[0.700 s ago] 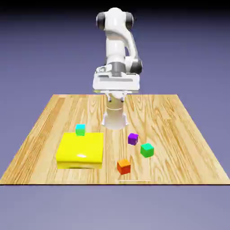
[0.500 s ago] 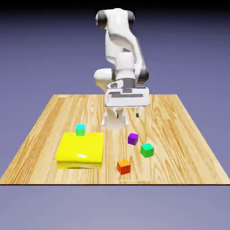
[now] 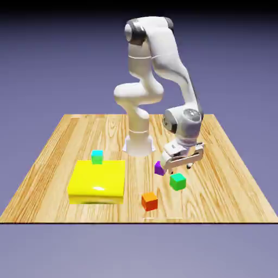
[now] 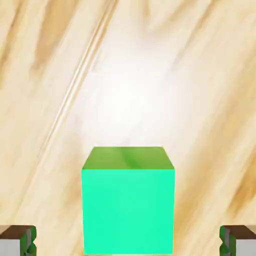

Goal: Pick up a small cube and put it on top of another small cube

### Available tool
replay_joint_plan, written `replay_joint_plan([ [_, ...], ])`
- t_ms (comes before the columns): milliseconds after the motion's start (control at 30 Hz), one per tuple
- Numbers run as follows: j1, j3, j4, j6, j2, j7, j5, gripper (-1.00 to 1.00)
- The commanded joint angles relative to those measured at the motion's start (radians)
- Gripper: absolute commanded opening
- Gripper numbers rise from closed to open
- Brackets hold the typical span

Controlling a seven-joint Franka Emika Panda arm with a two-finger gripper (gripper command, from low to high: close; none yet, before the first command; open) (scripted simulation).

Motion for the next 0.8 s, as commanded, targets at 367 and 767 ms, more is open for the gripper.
replay_joint_plan([
  [367,-0.031,0.043,-0.004,-0.099,-0.105,-0.036,0.050,-1.00],
  [767,-0.328,-0.060,0.300,-0.339,-0.043,0.003,0.070,-1.00],
])
